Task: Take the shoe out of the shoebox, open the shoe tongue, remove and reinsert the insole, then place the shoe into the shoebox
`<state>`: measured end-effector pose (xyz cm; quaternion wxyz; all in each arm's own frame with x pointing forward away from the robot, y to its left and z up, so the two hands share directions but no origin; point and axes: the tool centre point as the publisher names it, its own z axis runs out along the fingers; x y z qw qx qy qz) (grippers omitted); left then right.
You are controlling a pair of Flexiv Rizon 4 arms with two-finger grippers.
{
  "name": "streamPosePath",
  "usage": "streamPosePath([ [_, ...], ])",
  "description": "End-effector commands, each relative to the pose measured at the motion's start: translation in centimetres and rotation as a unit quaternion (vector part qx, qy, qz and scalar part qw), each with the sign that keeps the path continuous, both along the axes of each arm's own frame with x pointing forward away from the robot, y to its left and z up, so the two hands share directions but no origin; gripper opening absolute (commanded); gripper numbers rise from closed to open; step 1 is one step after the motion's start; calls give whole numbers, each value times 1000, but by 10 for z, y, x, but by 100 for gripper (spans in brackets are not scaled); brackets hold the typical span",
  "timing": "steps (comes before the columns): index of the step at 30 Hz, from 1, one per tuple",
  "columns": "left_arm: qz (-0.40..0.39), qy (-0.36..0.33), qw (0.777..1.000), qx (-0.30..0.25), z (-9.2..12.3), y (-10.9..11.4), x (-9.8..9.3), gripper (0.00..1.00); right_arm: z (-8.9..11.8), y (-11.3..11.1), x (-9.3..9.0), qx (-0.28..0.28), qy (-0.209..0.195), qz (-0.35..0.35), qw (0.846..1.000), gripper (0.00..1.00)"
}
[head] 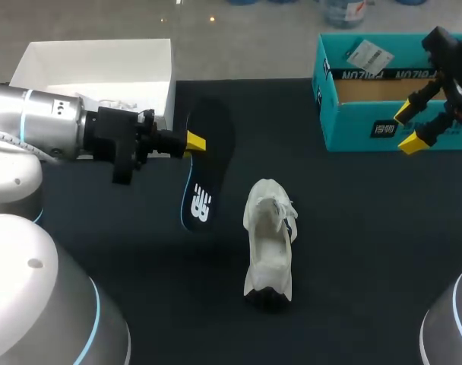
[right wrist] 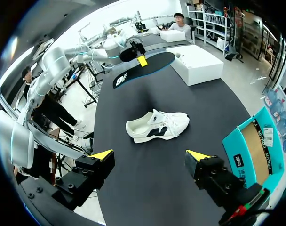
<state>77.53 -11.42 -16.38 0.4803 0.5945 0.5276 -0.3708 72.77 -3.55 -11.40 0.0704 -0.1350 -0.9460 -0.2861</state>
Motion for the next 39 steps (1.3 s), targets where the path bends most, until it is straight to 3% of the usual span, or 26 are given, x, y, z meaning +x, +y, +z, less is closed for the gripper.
streamPosePath([
  [1, 0, -1, 1000, 1, 0, 0, 0, 0, 0, 0, 1, -1, 1, 0, 1000, 100],
  [14, -49, 91, 994, 37, -18, 14, -47, 0, 0, 0, 1, -1, 1, 0, 1000, 100],
  [24, -63, 181, 980, 60, -45, -2, -99, 0, 0, 0, 1, -1, 1, 0, 1000, 100],
  [31, -21, 235, 969, 68, -61, -10, -133, 0, 0, 0, 1, -1, 1, 0, 1000, 100],
  [39, -30, 308, 949, 68, -70, -22, -152, 0, 0, 0, 1, -1, 1, 0, 1000, 100],
])
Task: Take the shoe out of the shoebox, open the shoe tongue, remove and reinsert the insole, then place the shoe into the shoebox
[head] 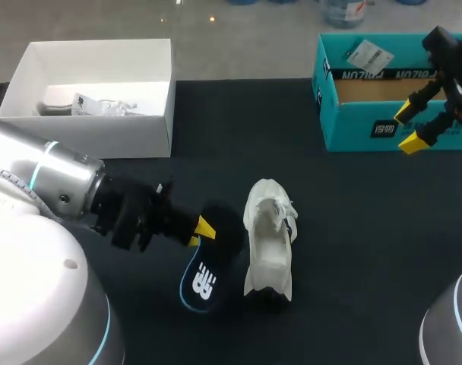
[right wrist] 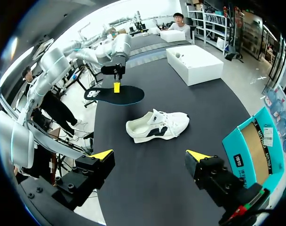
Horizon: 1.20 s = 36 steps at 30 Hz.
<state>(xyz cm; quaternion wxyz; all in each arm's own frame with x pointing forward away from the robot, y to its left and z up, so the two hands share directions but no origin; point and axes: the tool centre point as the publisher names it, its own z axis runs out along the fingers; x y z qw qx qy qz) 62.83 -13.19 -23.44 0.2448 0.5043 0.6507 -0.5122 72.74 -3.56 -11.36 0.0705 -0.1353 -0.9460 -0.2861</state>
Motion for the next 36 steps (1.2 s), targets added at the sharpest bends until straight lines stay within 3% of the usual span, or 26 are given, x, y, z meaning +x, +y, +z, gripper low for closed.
streamPosePath([
  [1, 3, 12, 1000, 2, 0, -6, -5, 0, -1, 0, 1, -1, 1, 1, 1000, 100],
  [11, -28, 77, 997, 4, -3, -21, -22, 0, -1, 0, 1, -1, 1, 1, 1000, 100],
  [28, -27, 80, 996, 15, -3, -21, -22, 0, -1, 0, 1, -1, 1, 1, 1000, 100],
  [36, -26, 111, 993, 21, -19, -29, -40, 0, -1, 0, 1, -1, 1, 1, 1000, 100],
])
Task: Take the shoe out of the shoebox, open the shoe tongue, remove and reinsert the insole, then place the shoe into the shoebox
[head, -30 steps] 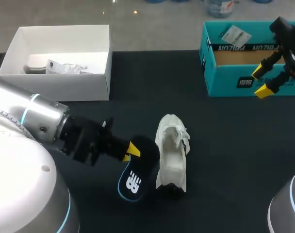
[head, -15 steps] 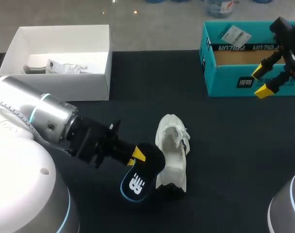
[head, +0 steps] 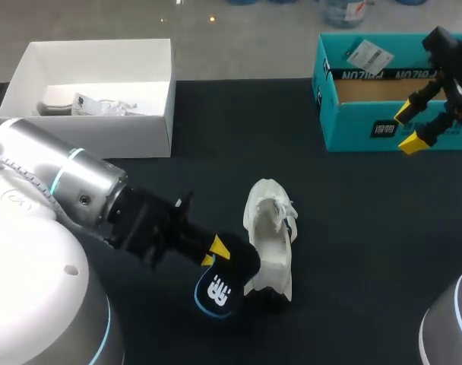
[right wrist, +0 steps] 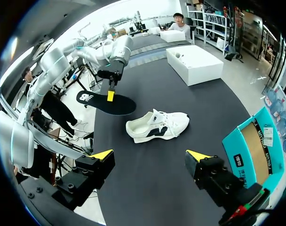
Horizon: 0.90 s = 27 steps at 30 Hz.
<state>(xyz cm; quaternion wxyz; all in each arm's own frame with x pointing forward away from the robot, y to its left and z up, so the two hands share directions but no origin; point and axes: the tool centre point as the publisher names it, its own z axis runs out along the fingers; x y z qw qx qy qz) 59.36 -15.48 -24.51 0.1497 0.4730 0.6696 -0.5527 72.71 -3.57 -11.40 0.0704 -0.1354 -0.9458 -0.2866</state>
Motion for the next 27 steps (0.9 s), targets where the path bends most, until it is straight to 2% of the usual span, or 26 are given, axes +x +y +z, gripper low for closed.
streamPosePath([
  [1, 4, 8, 1000, -2, -10, -7, -6, 0, 0, 1, 2, -2, 1, 1, 1000, 100],
  [5, 9, 16, 1000, -3, -15, -9, -7, 0, 0, 1, 2, -2, 1, 1, 1000, 100],
  [19, 32, 21, 999, -5, -33, -26, 18, 0, 0, 1, 2, -2, 1, 1, 1000, 100],
  [27, 34, 25, 999, 6, -42, -25, 25, 0, 0, 1, 2, -2, 1, 1, 1000, 100],
])
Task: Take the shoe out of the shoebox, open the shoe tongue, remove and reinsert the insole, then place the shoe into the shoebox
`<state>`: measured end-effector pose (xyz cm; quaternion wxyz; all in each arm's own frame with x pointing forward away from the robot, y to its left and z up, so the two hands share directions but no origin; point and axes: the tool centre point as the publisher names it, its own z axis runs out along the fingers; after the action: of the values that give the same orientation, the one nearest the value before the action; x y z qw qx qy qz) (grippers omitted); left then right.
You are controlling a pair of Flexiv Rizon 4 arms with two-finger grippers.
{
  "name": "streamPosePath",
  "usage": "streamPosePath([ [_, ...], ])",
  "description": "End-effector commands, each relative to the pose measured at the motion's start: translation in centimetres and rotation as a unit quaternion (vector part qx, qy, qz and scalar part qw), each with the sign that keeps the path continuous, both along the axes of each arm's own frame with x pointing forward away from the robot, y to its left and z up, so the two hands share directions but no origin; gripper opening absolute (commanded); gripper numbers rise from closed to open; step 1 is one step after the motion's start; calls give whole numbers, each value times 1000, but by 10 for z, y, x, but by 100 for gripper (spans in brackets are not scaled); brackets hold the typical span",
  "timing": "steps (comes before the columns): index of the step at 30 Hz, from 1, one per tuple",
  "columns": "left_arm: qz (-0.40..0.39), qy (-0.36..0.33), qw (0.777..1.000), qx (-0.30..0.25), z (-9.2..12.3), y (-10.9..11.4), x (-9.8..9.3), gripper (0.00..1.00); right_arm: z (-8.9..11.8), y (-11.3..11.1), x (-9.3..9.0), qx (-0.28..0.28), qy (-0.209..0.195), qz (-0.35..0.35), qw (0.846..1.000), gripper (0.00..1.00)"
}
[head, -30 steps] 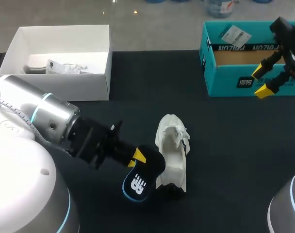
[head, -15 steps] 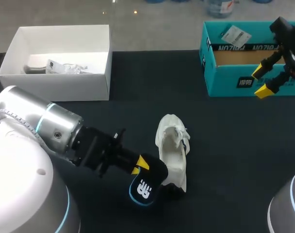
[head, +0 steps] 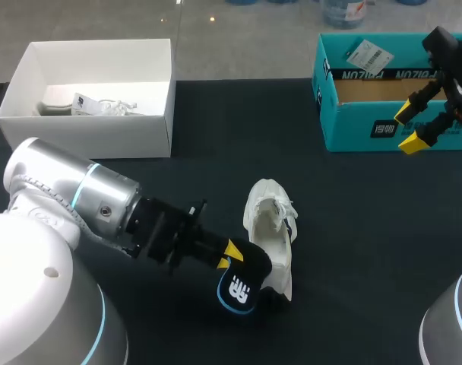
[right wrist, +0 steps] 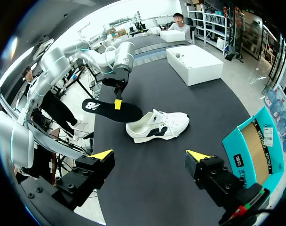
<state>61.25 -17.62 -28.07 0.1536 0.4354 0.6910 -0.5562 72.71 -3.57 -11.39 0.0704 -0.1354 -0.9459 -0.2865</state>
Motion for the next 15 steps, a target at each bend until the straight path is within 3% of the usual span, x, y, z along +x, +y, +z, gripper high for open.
streamPosePath([
  [1, -2, 3, 1000, 4, -8, -3, 7, 0, 0, 1, 2, -2, 1, 1, 1000, 100],
  [8, 2, 3, 1000, 7, -7, 0, 11, 0, 0, 1, 2, -2, 1, 1, 1000, 100],
  [15, -5, -1, 1000, -7, 8, 3, 5, 0, 0, 1, 2, -2, 1, 1, 1000, 100],
])
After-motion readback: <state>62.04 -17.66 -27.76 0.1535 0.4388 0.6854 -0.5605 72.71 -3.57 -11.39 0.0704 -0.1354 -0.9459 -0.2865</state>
